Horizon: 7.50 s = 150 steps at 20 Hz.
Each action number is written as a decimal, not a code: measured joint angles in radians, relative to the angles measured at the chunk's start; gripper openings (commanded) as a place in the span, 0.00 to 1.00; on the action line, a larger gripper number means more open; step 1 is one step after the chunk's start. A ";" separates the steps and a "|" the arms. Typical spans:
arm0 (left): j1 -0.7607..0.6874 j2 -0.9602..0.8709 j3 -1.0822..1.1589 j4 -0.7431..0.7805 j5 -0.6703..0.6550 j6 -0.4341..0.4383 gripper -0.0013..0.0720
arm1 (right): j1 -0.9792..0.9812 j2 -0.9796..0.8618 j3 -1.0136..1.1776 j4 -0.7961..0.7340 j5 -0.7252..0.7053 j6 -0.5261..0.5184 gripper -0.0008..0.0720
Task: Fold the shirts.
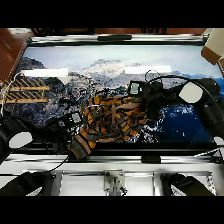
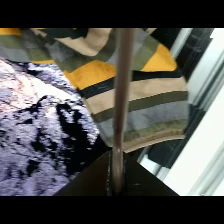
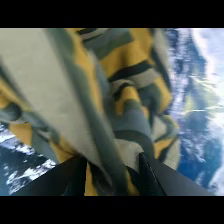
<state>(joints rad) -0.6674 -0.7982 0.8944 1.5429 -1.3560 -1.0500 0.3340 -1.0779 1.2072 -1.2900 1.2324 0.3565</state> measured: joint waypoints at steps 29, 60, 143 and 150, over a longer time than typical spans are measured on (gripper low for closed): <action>0.222 0.103 -0.003 0.133 0.182 -0.509 0.65 | 0.000 0.065 0.000 -0.034 0.151 0.161 0.08; 0.035 -0.488 -0.091 -0.954 1.066 -0.689 0.65 | 0.000 0.126 0.000 -0.051 0.087 0.407 0.08; 0.348 0.027 0.550 -0.242 0.562 -0.364 0.88 | 0.190 0.126 0.367 -0.108 -0.073 0.919 0.08; 0.348 0.065 0.550 -0.264 0.637 -0.352 0.88 | -0.056 0.127 0.528 -0.548 0.009 1.228 0.08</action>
<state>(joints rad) -0.3195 -0.7334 1.4441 1.2785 -0.7185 -1.4025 0.2779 -0.9512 1.7355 -1.8378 1.2411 1.5841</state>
